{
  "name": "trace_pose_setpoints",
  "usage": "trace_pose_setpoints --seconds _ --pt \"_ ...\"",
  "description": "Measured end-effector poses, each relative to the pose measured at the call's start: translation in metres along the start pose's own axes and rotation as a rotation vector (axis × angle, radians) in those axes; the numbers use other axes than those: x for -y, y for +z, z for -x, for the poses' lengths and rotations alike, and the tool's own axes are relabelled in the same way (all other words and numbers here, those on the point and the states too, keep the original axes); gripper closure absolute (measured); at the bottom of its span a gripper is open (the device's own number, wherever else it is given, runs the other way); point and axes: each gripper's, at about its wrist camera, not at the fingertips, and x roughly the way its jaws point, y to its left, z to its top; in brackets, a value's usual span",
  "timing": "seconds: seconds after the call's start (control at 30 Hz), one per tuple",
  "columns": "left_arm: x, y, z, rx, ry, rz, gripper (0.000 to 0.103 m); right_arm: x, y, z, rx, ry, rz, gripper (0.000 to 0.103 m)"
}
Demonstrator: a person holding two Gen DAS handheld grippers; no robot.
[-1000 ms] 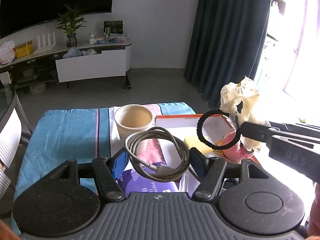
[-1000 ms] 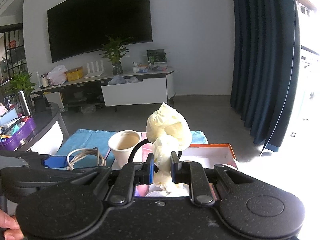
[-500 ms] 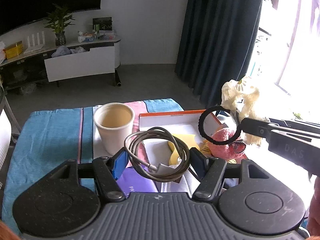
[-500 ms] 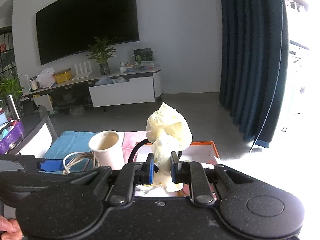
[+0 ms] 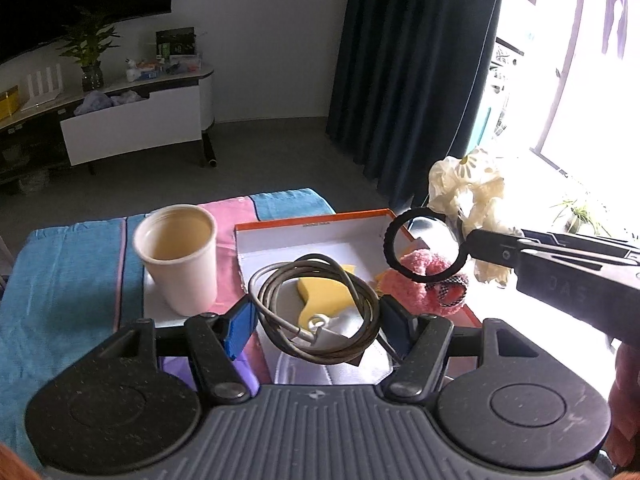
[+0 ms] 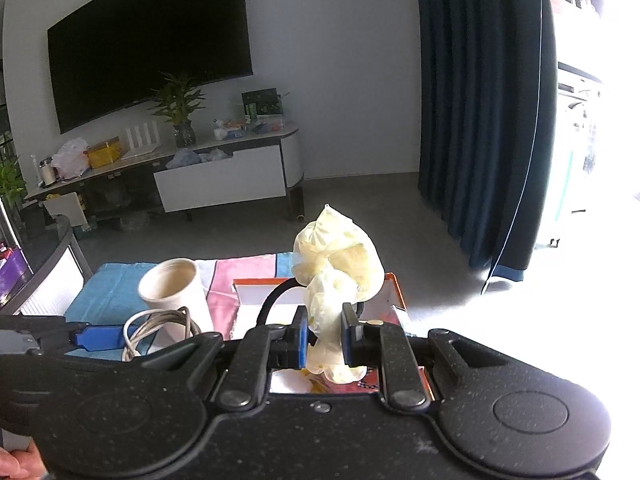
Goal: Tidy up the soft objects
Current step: 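Carry the white cable and cream glove in both tools over the white box, then open both tools to drop the cable and glove into the box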
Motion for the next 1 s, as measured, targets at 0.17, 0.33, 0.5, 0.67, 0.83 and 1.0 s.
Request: trace_pose_setpoints --seconds 0.17,0.33,0.5,0.67,0.83,1.0 --pt "0.004 0.0 -0.005 -0.013 -0.008 -0.009 0.036 0.007 0.001 -0.008 -0.012 -0.006 -0.007 0.083" --pt "0.01 0.0 -0.012 -0.029 -0.011 -0.011 0.036 0.012 0.001 -0.015 -0.023 -0.008 -0.012 0.083" --pt "0.017 0.002 -0.018 -0.041 -0.015 -0.016 0.036 0.018 0.003 -0.026 -0.038 -0.009 -0.013 0.083" --pt "0.021 0.003 -0.026 -0.055 -0.014 -0.014 0.036 0.022 0.003 -0.039 -0.059 -0.006 -0.015 0.083" --pt "0.022 0.005 -0.035 -0.068 -0.014 -0.006 0.036 0.023 0.002 -0.049 -0.072 -0.005 -0.014 0.082" --pt "0.025 0.006 -0.042 -0.077 -0.016 -0.002 0.036 0.027 0.005 -0.062 -0.078 0.012 -0.009 0.063"
